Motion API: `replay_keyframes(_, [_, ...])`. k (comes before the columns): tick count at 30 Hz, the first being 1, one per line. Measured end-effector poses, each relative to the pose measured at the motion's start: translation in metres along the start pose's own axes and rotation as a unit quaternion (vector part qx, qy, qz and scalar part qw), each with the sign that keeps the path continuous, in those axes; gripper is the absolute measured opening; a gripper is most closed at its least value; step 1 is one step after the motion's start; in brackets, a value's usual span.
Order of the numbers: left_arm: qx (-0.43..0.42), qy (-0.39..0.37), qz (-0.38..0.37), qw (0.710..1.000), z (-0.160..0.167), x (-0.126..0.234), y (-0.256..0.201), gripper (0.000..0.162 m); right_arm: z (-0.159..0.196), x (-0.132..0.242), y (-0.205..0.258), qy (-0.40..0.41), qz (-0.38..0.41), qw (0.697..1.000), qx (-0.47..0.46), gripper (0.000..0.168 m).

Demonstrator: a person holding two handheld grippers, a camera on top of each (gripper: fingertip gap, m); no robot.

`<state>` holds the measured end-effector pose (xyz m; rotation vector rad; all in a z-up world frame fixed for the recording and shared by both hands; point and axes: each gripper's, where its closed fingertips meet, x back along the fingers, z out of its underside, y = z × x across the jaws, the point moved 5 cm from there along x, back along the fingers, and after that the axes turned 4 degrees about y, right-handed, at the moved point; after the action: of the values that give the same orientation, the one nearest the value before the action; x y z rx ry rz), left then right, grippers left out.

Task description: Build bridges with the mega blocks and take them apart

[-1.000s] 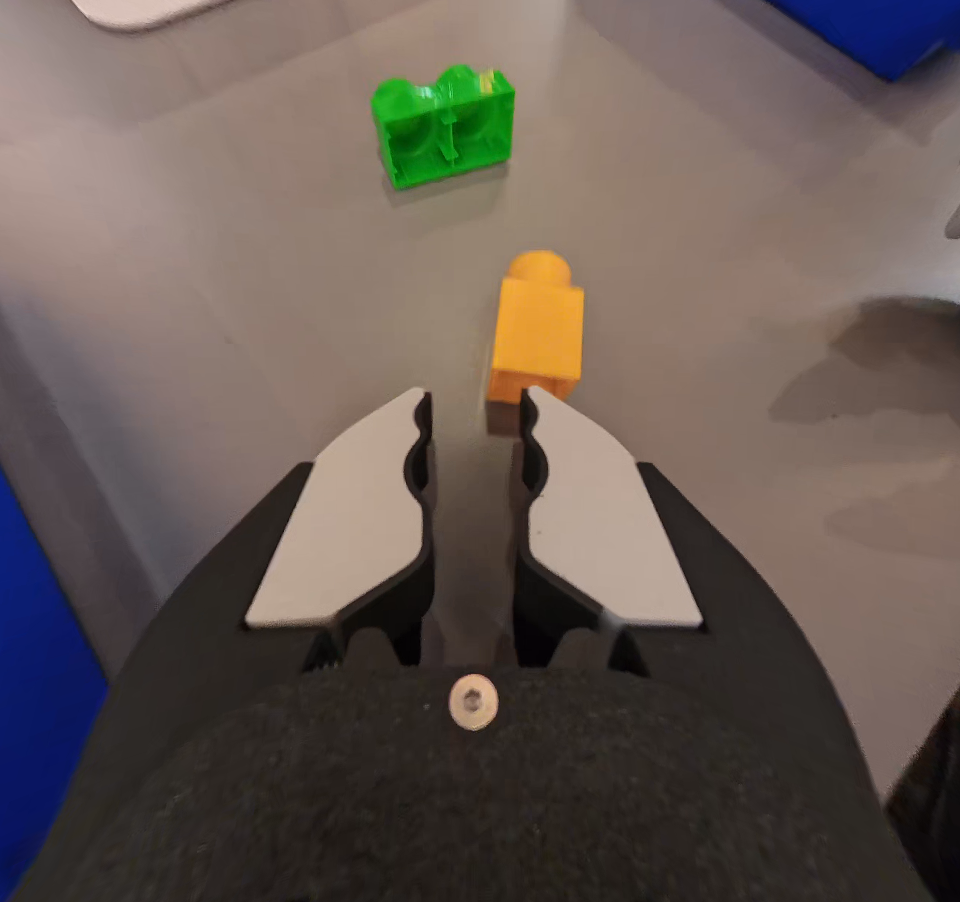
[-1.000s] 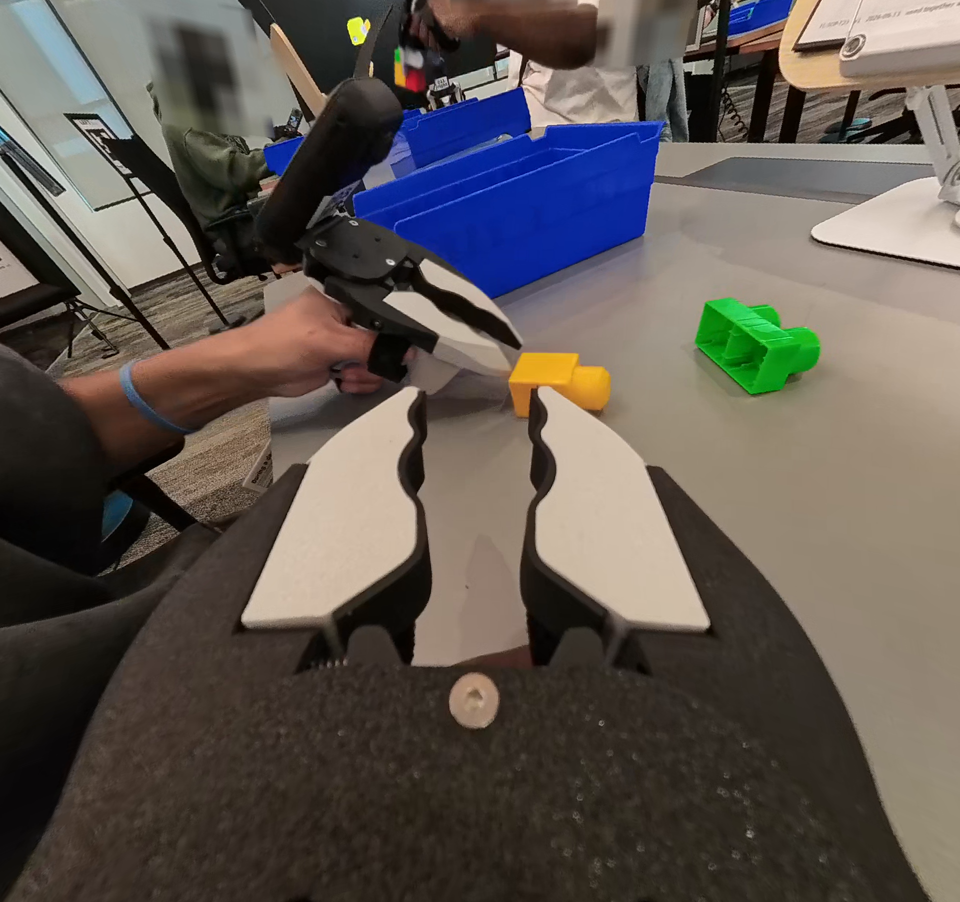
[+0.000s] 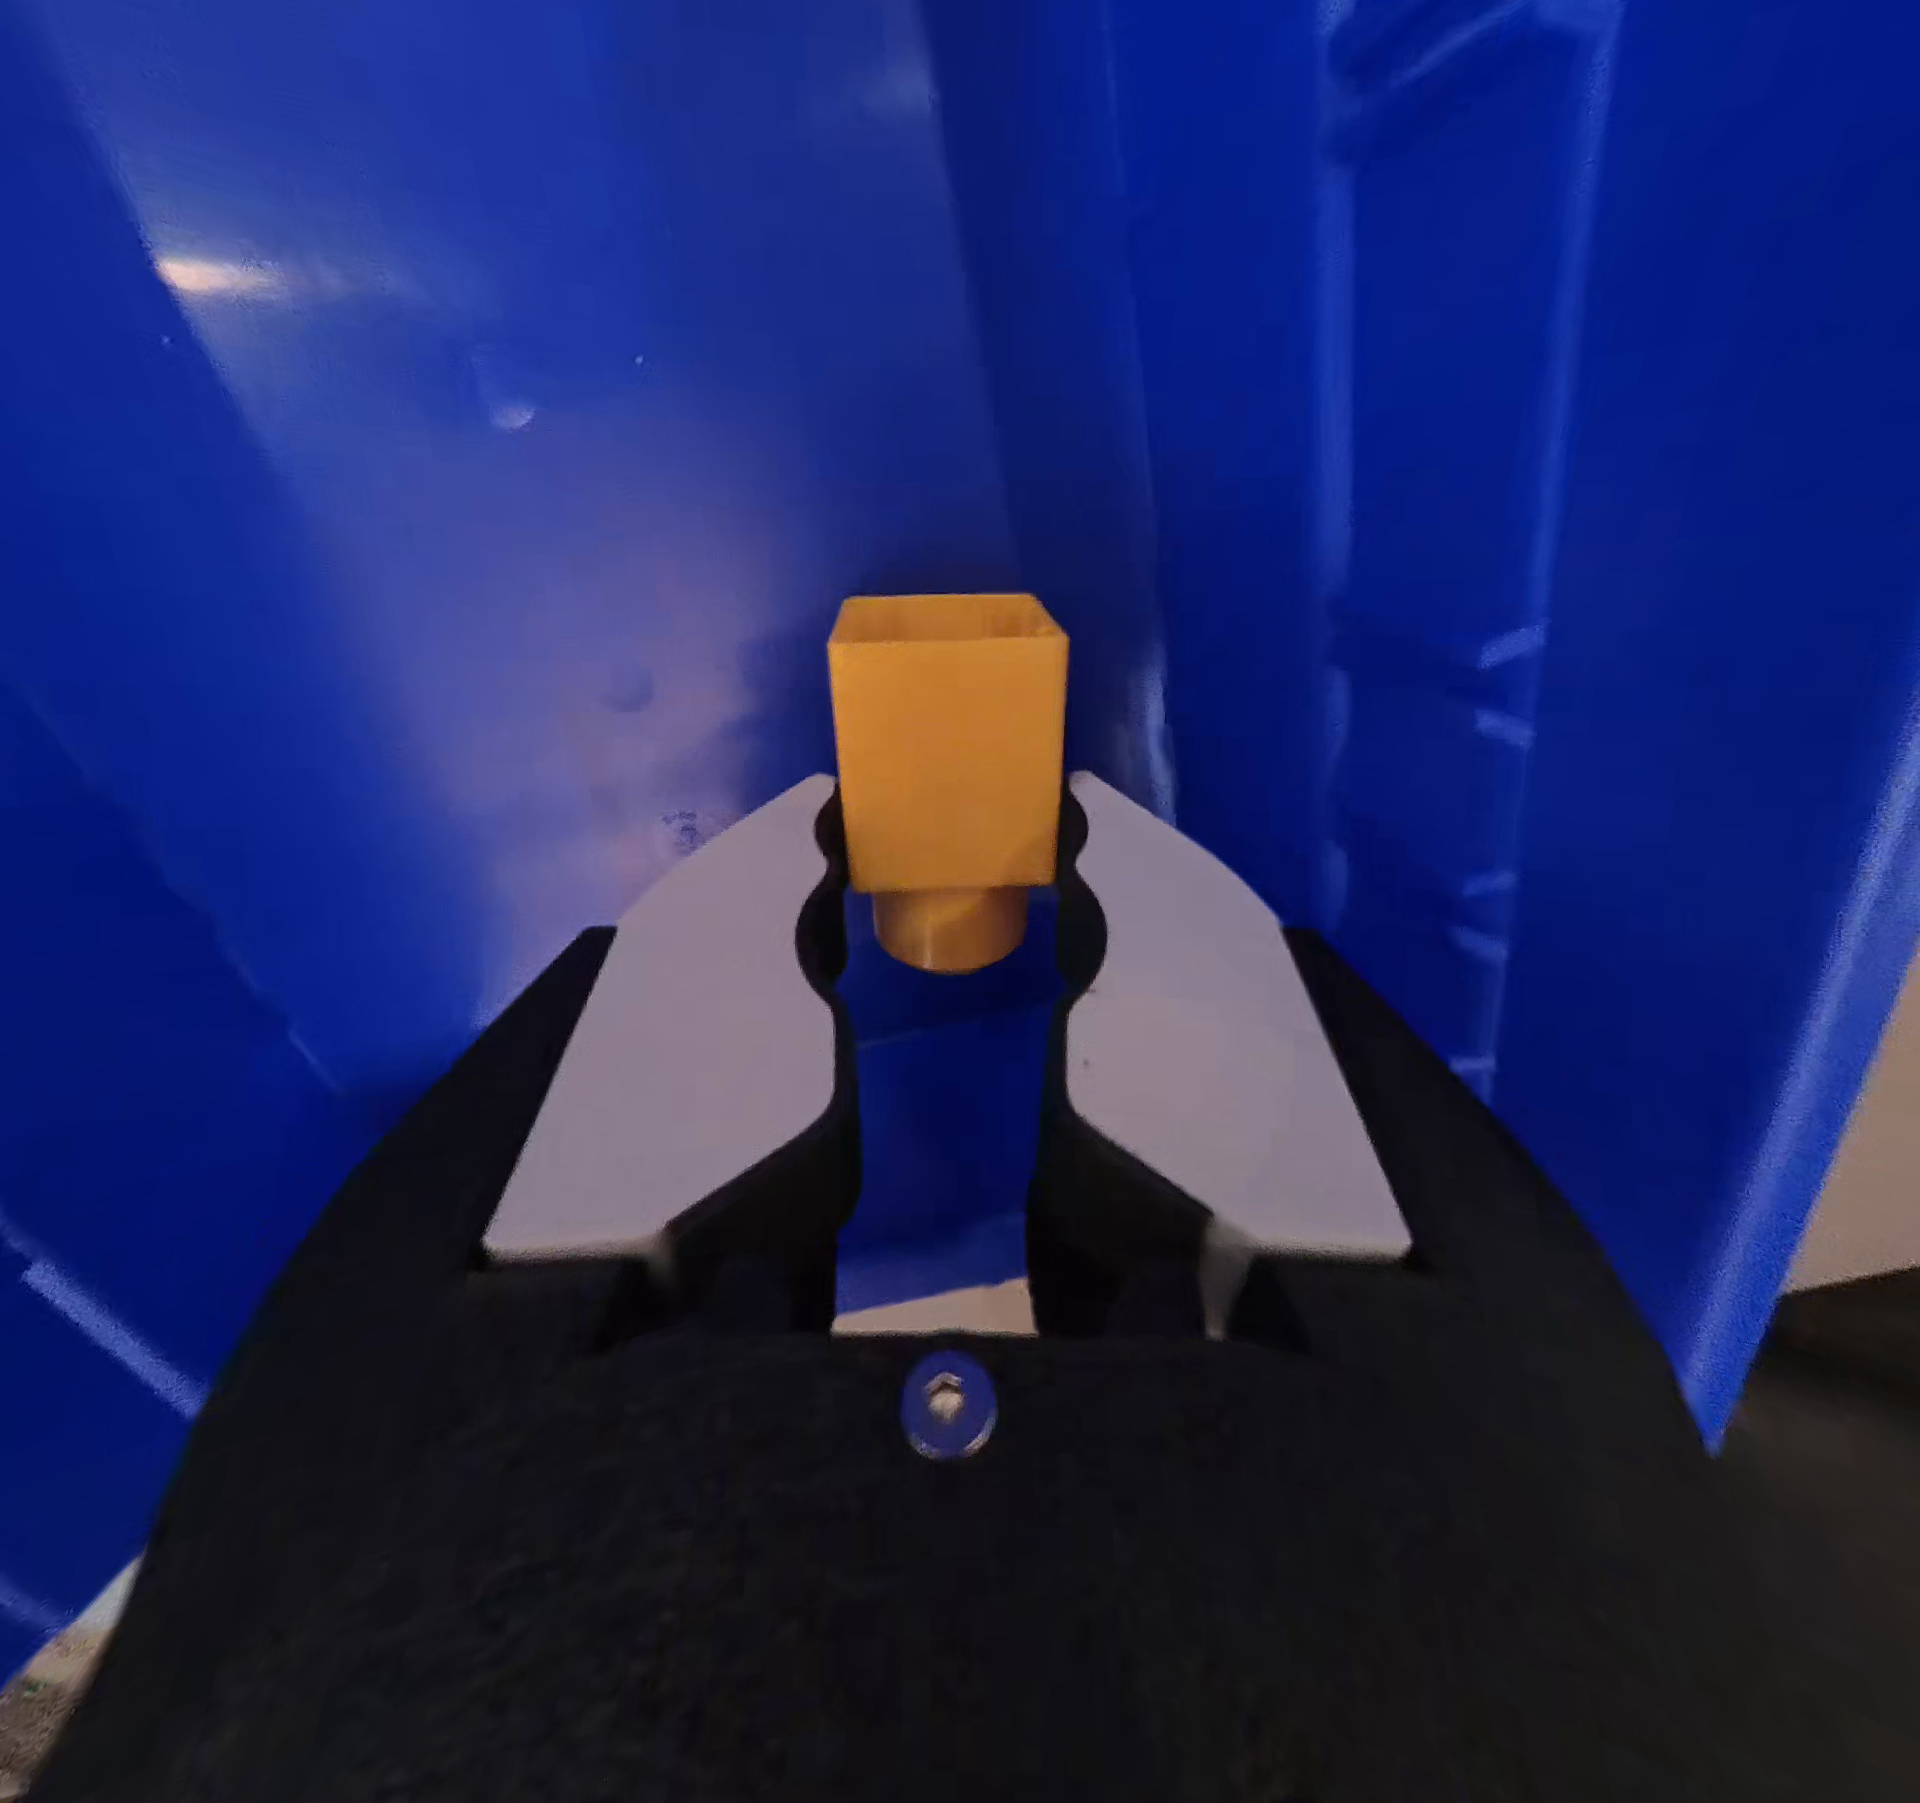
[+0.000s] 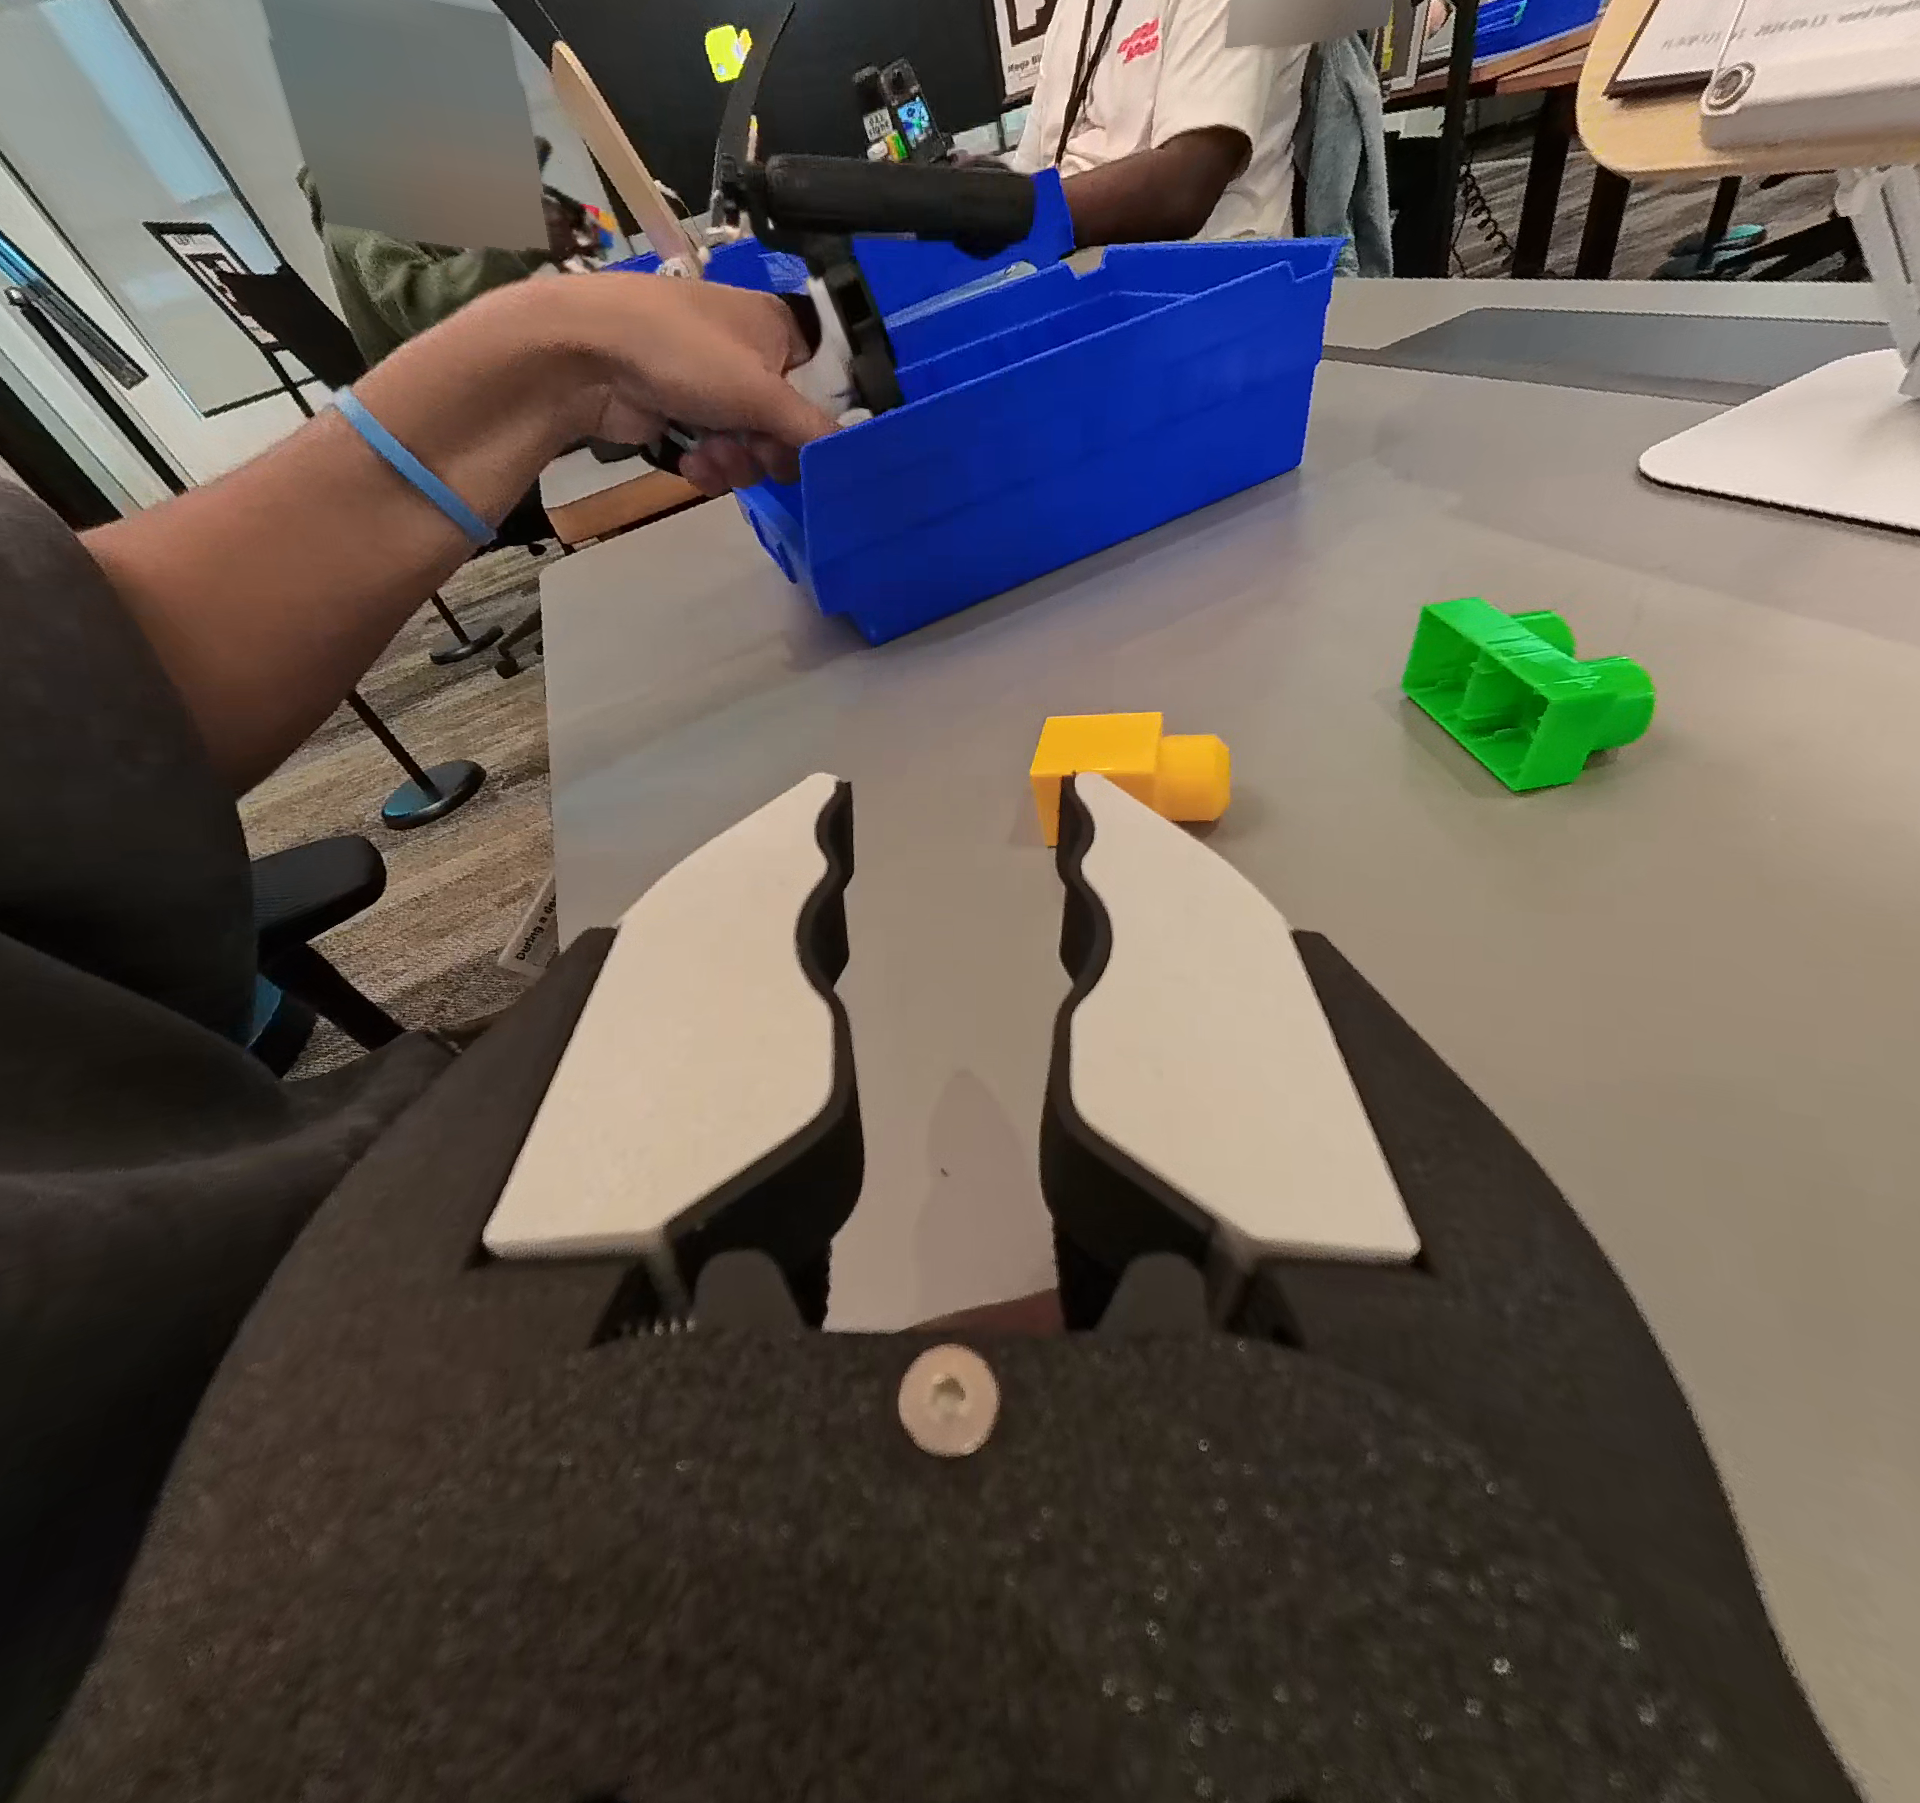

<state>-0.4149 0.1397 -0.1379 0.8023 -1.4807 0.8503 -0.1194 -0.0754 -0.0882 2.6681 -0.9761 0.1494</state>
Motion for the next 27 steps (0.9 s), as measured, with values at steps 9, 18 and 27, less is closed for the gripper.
replay_keyframes(9, [-0.154,-0.178,-0.025,0.971,0.003,0.101,-0.008,0.036,0.000,0.001,-0.003,0.001,0.009,1.000,0.002,0.037])
replay_keyframes(18, [-0.218,-0.314,0.119,0.916,-0.013,0.107,-0.167,0.036,0.001,0.003,-0.007,0.004,0.018,1.000,0.005,0.036])
replay_keyframes(27, [-0.130,-0.415,0.314,0.844,-0.038,0.058,-0.225,0.036,0.002,0.005,-0.009,-0.001,0.017,1.000,0.000,0.036])
